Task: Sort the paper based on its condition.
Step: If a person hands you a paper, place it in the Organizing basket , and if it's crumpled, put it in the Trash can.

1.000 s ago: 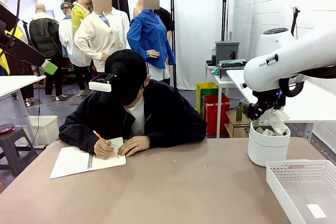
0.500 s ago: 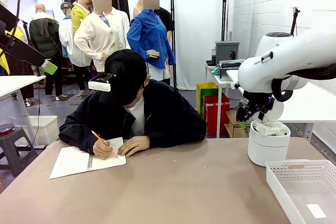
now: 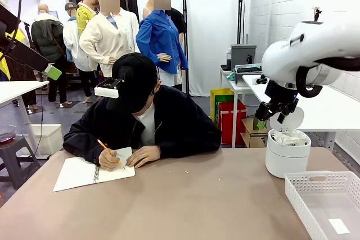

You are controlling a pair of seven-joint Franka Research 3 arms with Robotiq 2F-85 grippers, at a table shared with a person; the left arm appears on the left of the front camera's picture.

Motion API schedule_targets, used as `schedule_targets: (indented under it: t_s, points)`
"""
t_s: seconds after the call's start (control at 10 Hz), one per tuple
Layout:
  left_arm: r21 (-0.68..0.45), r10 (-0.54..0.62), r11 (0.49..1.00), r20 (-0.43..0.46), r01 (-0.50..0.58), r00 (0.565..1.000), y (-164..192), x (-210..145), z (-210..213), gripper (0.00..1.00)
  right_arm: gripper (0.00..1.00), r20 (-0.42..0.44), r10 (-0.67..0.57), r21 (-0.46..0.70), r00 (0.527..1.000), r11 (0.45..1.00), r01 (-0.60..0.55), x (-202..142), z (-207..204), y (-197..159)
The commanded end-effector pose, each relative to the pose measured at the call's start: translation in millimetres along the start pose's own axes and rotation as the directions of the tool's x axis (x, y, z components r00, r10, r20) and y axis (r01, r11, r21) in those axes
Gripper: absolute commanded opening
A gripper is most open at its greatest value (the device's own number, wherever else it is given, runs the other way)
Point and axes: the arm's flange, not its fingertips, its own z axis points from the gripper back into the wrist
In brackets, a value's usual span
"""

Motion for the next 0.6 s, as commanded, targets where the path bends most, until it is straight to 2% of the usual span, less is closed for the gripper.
schedule_targets:
  t_s: [0.0, 0.2, 0.3, 0.4, 0.5]
  points:
    - [0.001, 0.001, 1.000, 0.001, -0.001, 1.000, 0, 0, 1, 1.00, 1.00, -0.037, 0.006, 0.122, 0.999, 0.993, -0.001, -3, 34, -11]
    - [0.001, 0.001, 1.000, 0.001, -0.001, 1.000, 0, 0, 1, 1.00, 1.00, -0.023, 0.057, 0.130, 0.998, 0.990, -0.053, -12, 58, 3]
    - [0.001, 0.001, 1.000, 0.001, -0.001, 1.000, 0, 0, 1, 1.00, 1.00, -0.038, 0.109, 0.122, 0.993, 0.987, -0.104, -14, 55, 14]
    - [0.001, 0.001, 1.000, 0.001, -0.001, 1.000, 0, 0, 1, 1.00, 1.00, -0.039, 0.025, 0.119, 0.999, 0.993, -0.020, -9, 52, 3]
    - [0.001, 0.001, 1.000, 0.001, -0.001, 1.000, 0, 0, 1, 1.00, 1.00, -0.039, 0.025, 0.119, 0.999, 0.993, -0.020, -9, 52, 3]
